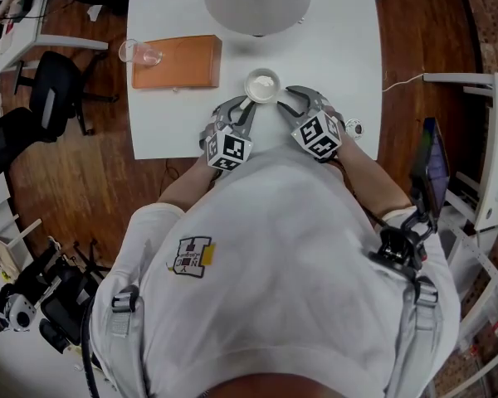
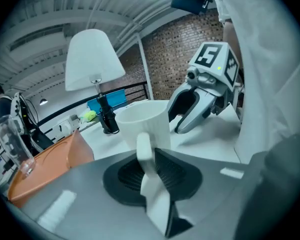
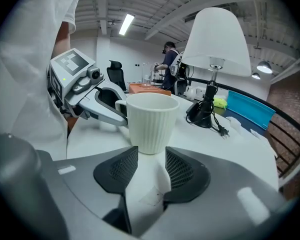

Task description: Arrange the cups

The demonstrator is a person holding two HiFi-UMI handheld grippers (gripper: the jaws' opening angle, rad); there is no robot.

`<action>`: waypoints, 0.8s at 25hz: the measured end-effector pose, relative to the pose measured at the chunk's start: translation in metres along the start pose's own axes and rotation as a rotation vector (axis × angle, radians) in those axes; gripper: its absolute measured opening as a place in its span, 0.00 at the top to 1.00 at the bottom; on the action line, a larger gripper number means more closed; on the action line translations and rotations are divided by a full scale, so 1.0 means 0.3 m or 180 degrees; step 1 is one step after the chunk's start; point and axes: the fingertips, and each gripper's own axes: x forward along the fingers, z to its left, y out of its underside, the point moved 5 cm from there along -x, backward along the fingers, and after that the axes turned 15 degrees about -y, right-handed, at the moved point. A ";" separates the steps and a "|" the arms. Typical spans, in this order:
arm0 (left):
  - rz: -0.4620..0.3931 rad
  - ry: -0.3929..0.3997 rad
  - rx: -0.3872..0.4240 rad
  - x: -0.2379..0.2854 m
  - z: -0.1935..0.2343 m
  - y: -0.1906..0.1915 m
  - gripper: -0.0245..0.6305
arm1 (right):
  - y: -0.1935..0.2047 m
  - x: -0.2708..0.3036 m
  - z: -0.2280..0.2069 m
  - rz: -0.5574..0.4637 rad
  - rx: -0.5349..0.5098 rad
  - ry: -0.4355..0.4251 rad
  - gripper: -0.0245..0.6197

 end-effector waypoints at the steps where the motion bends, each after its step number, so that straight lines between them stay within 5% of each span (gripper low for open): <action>1: -0.0002 0.0015 -0.0018 -0.002 0.001 0.002 0.88 | 0.000 0.000 0.003 0.0005 -0.0001 -0.0004 0.70; 13: -0.0017 0.0130 -0.0168 -0.005 0.012 -0.001 0.90 | -0.006 -0.014 0.002 0.0032 -0.0015 0.0074 0.72; 20: -0.0269 0.0179 -0.0294 -0.028 0.027 -0.072 0.91 | 0.002 -0.016 0.004 0.0047 0.0047 0.0092 0.73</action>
